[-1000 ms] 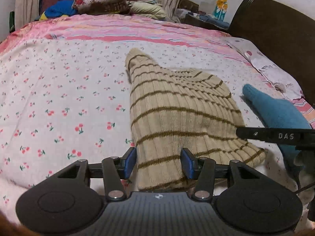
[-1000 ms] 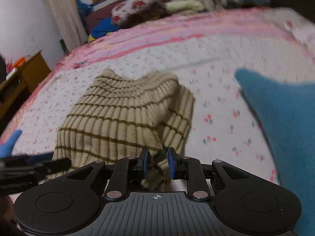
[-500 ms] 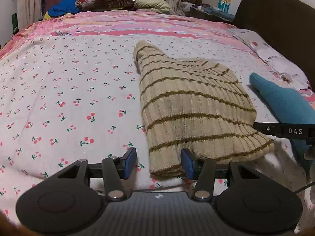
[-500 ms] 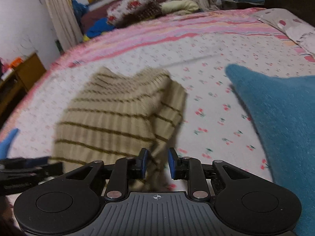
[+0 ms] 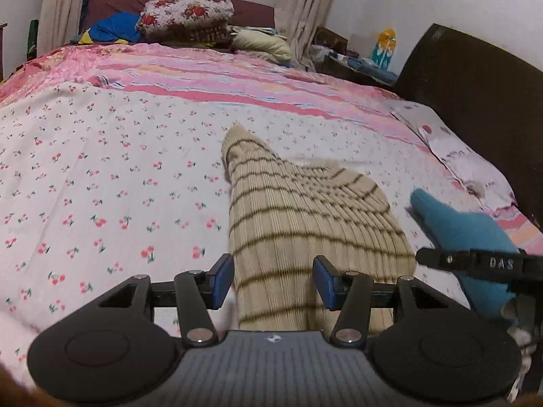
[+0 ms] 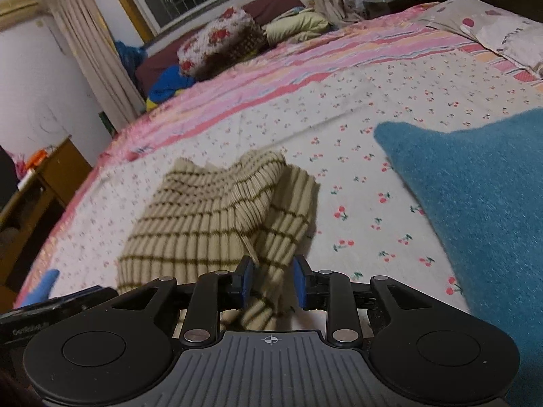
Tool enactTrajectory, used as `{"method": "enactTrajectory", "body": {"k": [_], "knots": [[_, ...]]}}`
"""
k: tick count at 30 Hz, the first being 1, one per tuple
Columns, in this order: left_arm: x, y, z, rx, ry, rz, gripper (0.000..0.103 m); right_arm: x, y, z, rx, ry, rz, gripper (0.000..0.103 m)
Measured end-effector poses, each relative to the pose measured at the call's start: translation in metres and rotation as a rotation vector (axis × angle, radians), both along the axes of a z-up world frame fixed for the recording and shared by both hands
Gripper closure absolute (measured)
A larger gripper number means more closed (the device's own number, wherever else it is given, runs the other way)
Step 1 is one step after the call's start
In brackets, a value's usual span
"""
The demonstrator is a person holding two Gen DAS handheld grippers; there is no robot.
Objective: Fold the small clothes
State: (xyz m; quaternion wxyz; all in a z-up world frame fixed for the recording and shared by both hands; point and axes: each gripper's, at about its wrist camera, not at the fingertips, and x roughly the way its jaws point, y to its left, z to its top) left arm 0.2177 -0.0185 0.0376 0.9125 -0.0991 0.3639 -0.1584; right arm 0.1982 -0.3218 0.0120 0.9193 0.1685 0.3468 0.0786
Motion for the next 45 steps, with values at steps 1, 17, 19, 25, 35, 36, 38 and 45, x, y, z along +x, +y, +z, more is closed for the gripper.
{"method": "enactTrajectory", "body": {"k": [1, 17, 19, 25, 35, 36, 38, 45], "knots": [[0.005, -0.001, -0.002, 0.003, 0.002, 0.005, 0.047, 0.003, 0.001, -0.001, 0.000, 0.002, 0.004, 0.073], [0.018, -0.008, -0.020, 0.032, 0.075, -0.011, 0.038, 0.022, 0.007, -0.018, -0.031, 0.039, 0.037, 0.090], [0.025, -0.011, -0.031, 0.065, 0.133, -0.028, 0.036, 0.024, 0.006, -0.022, -0.032, 0.050, 0.028, 0.090], [0.019, -0.009, -0.018, 0.042, 0.088, -0.031, 0.037, 0.022, -0.001, -0.022, 0.007, 0.057, 0.015, 0.074], [0.037, -0.008, -0.012, -0.010, 0.062, -0.035, 0.029, 0.026, -0.002, -0.008, 0.088, -0.019, 0.017, 0.042], [0.039, -0.007, -0.015, -0.015, 0.065, -0.033, 0.027, 0.030, -0.003, -0.011, 0.093, -0.013, 0.011, 0.039], [0.041, -0.007, -0.019, -0.027, 0.068, -0.030, 0.025, 0.037, -0.002, -0.018, 0.089, 0.007, 0.004, 0.036], [0.042, 0.004, -0.018, -0.111, 0.045, -0.051, 0.025, 0.047, -0.010, -0.038, 0.182, 0.067, 0.016, 0.033]]}}
